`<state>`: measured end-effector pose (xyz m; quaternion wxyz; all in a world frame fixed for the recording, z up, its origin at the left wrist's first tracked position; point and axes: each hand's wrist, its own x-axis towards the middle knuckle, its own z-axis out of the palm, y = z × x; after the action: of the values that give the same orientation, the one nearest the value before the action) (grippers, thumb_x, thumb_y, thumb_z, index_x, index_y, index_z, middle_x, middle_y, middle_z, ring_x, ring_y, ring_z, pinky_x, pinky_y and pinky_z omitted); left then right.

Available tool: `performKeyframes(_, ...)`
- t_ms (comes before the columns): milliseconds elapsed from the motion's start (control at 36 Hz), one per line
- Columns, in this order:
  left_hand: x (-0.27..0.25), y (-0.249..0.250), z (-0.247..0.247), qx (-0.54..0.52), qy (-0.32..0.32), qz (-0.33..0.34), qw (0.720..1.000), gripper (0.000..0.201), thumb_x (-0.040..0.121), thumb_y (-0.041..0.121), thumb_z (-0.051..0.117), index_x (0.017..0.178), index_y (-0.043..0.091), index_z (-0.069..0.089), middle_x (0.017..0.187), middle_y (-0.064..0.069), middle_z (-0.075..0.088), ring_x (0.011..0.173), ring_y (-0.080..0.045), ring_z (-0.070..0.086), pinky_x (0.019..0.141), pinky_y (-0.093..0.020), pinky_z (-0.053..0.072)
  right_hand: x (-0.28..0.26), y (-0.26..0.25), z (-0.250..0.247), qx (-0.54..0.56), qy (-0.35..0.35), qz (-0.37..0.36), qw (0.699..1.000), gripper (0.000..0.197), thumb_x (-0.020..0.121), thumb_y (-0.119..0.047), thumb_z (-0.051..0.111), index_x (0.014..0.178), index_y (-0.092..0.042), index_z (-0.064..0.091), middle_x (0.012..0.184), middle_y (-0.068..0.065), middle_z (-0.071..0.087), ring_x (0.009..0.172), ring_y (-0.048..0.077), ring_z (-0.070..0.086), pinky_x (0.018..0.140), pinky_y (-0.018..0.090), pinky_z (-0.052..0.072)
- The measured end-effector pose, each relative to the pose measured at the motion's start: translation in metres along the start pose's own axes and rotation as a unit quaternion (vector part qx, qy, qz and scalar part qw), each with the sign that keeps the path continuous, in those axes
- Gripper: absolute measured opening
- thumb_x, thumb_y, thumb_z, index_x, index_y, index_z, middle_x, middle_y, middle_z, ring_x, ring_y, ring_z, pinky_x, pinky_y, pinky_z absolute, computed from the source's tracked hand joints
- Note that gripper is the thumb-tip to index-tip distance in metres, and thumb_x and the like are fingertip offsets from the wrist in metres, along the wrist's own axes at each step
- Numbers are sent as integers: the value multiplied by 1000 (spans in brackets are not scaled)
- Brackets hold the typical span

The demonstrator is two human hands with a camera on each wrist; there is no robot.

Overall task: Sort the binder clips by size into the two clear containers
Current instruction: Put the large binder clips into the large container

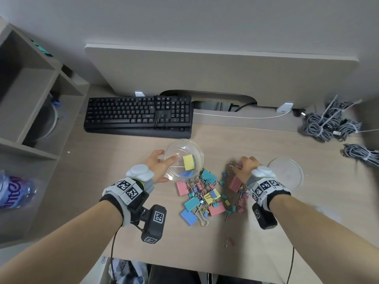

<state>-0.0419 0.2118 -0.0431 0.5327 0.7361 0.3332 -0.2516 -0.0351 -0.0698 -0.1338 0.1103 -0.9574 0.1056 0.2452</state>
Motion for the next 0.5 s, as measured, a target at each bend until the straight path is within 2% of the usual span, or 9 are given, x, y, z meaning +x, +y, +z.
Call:
performKeyframes(56,1,-1,1,3,-1,0,1000,64,87,35,69,142,20,39,125,-10,54,105,-25,53,86,-48,57,-9,-3,2,-2,-10,-7,1000,40,88,-42,60,111,-9,56,110,10,52,75,22,50,65,29,38)
performKeyframes(111,1,-2,2,7,-9,0,1000,65,86,35,69,142,21,39,125,-10,54,104,-25,53,86,-48,57,-16,-2,11,-17,-38,-47,998,54,80,-50,67,115,-14,47,112,7,46,78,23,54,66,32,45)
performKeyframes(167,1,-2,1,9,-14,0,1000,66,86,36,69,142,21,38,124,-9,53,104,-25,53,87,-48,57,-19,0,21,-28,-71,-85,993,71,71,-55,72,121,-19,36,113,6,40,81,26,59,71,39,54)
performKeyframes(222,2,-2,0,11,-17,1,1000,66,86,36,69,142,21,38,127,-10,52,104,-25,53,87,-48,56,-23,1,27,-61,-88,-107,989,75,71,-46,75,127,-18,33,116,7,39,82,29,62,73,42,56)
performKeyframes(333,2,-4,-1,14,-13,4,1000,66,86,36,70,142,21,39,130,-11,52,104,-25,53,86,-49,57,-25,3,32,-106,-61,-111,986,52,83,-19,63,129,-12,40,116,10,45,84,30,64,65,34,50)
performKeyframes(417,1,-4,-1,16,-13,8,1000,67,86,36,70,143,20,38,130,-11,52,106,-25,53,87,-50,56,-24,4,28,-63,-49,-84,993,39,86,-22,58,122,-12,47,109,9,50,76,25,57,63,31,44)
performKeyframes(500,-1,-4,0,14,-16,10,1000,66,87,34,69,143,20,38,127,-10,52,104,-25,52,88,-50,56,-24,6,13,25,-15,-45,999,25,87,-33,60,106,-17,55,102,4,56,74,20,55,61,27,40)
